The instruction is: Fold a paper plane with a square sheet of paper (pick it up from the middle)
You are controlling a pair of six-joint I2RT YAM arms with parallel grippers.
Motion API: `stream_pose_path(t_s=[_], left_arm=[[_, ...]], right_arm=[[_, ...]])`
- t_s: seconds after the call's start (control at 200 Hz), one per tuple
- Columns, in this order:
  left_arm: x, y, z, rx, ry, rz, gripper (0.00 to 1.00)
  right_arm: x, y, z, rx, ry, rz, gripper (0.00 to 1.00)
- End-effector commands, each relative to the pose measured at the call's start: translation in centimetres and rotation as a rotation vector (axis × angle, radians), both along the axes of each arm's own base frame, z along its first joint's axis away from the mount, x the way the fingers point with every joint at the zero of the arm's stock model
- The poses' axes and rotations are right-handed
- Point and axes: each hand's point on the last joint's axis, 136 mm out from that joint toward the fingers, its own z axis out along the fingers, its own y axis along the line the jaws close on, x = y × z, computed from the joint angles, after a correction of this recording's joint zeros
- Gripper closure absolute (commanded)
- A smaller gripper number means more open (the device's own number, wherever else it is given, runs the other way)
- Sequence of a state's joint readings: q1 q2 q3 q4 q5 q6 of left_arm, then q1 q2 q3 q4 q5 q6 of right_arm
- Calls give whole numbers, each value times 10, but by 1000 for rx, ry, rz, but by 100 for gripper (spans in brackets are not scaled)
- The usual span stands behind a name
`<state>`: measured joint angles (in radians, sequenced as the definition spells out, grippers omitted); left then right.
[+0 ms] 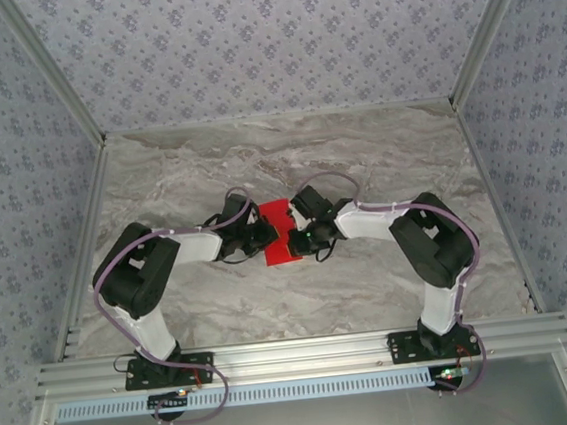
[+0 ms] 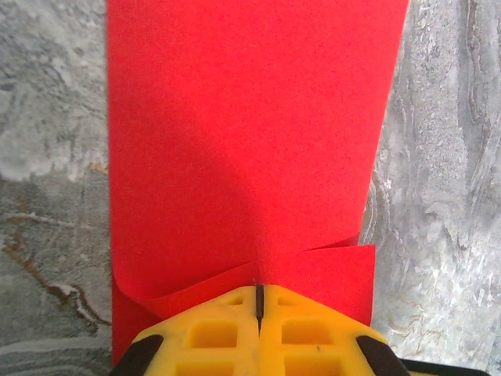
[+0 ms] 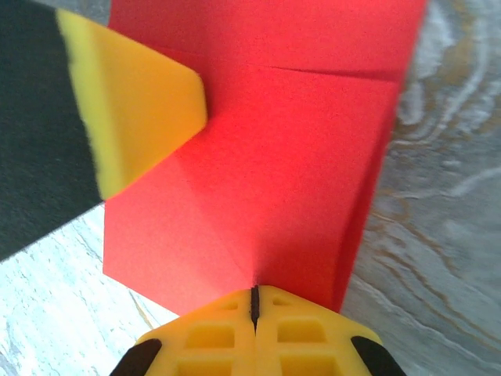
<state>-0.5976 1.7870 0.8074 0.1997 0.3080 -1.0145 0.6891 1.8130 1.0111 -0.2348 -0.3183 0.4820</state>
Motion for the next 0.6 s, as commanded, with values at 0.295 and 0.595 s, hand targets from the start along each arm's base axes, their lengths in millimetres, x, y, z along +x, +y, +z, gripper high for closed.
stream_pose_path(t_s=[0.295,0.595], left_arm=[[-13,27,-29,107,76,41,97],[-13,27,-28,105,73,41,97]], right_arm=[[-7,-13,26,83,29,-15,98],[-10,-7,11,67,61,8,98]])
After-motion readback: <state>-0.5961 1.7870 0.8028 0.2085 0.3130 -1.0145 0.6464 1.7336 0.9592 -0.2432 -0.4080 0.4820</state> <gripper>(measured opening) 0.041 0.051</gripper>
